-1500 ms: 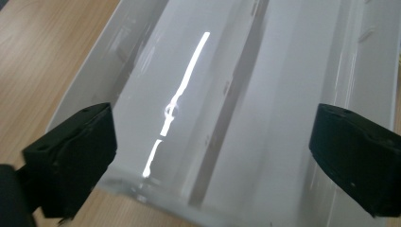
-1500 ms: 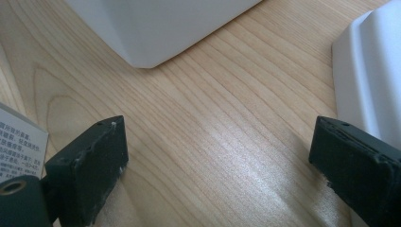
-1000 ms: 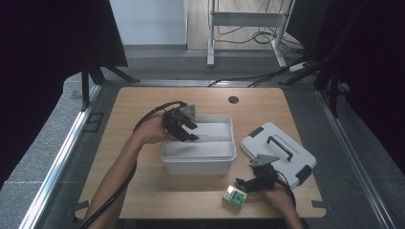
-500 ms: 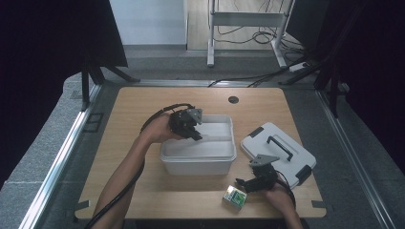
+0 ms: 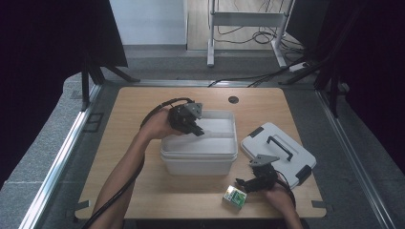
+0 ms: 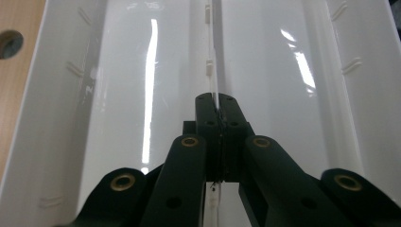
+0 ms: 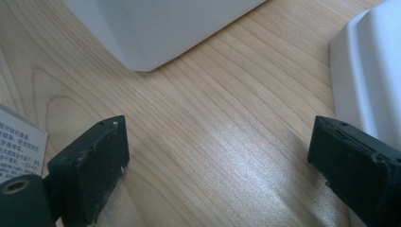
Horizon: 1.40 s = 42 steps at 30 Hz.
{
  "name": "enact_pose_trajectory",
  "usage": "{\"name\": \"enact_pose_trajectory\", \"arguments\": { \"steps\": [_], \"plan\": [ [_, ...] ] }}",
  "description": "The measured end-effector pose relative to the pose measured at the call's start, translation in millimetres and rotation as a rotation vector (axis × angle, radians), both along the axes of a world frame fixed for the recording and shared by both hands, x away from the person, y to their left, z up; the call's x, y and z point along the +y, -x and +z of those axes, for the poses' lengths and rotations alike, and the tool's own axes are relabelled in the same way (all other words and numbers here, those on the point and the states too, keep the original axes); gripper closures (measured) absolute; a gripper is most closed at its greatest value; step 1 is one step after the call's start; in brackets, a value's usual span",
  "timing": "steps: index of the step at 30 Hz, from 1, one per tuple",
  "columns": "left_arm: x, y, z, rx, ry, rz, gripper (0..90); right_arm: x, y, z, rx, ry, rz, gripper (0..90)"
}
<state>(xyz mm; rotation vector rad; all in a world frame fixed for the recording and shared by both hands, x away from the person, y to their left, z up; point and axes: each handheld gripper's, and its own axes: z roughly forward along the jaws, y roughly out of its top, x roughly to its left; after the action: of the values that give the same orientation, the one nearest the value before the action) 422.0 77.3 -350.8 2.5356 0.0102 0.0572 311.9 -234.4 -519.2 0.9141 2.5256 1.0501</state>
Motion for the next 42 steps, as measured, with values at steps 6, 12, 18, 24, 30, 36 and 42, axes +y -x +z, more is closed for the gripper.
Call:
{"name": "enact_pose_trajectory", "arguments": {
  "steps": [6, 12, 18, 24, 30, 36, 42],
  "plan": [
    [4.8, 4.3, 8.0, -0.017, -0.013, 0.04, 89.2, 0.0, 0.0, 0.1, 0.001, 0.0, 0.0, 6.0],
    [17.6, 3.5, 6.7, -0.025, -0.028, 0.122, 89.2, 0.0, 0.1, 0.0, 0.001, -0.001, 0.0, 6.1],
    [36.0, 1.3, 5.6, -0.027, -0.038, 0.223, 89.2, -0.1, 0.3, 0.0, 0.0, -0.001, -0.002, 6.1],
    [53.3, -0.6, 4.8, -0.024, -0.034, 0.325, 89.1, -0.1, 0.6, 0.1, 0.002, -0.001, -0.004, 6.2],
    [71.0, -2.6, 3.7, -0.015, -0.021, 0.428, 89.1, -0.2, 0.8, 0.0, 0.0, 0.0, -0.006, 6.3],
    [88.3, -3.3, 3.7, -0.018, -0.017, 0.524, 89.2, -0.1, 1.0, -0.1, -0.001, 0.0, -0.008, 6.3],
    [107.0, -3.8, 3.7, -0.026, -0.024, 0.618, 89.2, -0.2, 1.0, -0.1, -0.001, 0.0, -0.009, 6.3]
  ]
}}
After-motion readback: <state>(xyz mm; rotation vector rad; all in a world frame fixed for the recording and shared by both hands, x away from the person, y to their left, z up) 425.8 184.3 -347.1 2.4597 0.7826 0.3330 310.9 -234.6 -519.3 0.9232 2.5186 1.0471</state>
